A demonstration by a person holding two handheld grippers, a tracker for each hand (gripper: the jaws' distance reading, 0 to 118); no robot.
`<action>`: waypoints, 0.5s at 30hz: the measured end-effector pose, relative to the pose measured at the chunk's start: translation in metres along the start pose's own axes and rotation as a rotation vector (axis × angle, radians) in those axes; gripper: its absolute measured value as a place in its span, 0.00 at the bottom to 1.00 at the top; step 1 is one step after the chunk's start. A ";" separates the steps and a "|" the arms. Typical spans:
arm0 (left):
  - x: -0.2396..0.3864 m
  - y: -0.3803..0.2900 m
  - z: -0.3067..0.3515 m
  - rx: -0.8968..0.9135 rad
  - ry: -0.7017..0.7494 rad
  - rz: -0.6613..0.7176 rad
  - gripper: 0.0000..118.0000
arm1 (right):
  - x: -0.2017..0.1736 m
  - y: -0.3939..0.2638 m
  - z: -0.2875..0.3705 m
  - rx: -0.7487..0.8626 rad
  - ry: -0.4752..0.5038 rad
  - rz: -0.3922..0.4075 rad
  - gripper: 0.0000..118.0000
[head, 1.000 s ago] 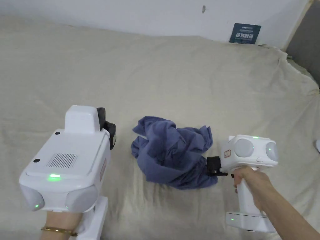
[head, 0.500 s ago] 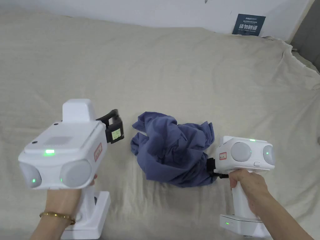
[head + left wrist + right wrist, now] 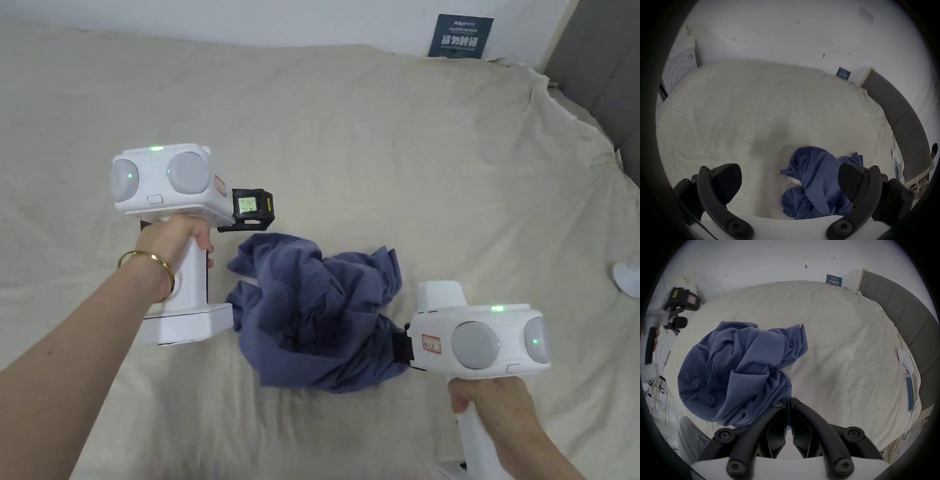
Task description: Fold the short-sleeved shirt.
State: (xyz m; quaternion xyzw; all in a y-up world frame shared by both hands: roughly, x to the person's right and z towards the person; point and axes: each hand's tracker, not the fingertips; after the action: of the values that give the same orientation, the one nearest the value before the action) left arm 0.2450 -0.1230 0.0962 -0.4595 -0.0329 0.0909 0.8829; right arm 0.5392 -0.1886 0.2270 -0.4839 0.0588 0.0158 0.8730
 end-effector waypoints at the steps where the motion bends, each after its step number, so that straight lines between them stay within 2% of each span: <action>1: 0.002 0.005 -0.011 -0.027 0.007 -0.007 1.00 | 0.001 0.000 0.000 0.003 0.005 -0.003 0.03; 6: 0.010 0.010 -0.063 -0.139 0.087 -0.018 1.00 | 0.010 0.003 -0.002 0.007 0.046 -0.027 0.03; 7: 0.010 0.008 -0.071 -0.157 0.088 -0.016 0.96 | 0.012 0.003 -0.003 0.008 0.053 -0.032 0.03; 10: 0.012 0.003 -0.094 -0.185 0.094 -0.011 0.77 | 0.016 0.004 -0.004 0.008 0.065 -0.044 0.03; 12: 0.013 -0.003 -0.104 -0.194 0.095 -0.016 0.56 | 0.017 0.004 -0.004 0.010 0.073 -0.047 0.03; 14: 0.017 -0.009 -0.106 -0.200 0.094 -0.039 0.43 | 0.018 0.005 -0.005 0.011 0.076 -0.049 0.03; 15: 0.019 -0.009 -0.104 -0.187 0.100 -0.063 0.26 | 0.018 0.005 -0.006 0.011 0.081 -0.048 0.03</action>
State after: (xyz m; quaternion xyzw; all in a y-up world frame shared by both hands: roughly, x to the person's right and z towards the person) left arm 0.2796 -0.2080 0.0429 -0.5426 -0.0115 0.0367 0.8391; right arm 0.5563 -0.1912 0.2174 -0.4808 0.0825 -0.0249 0.8726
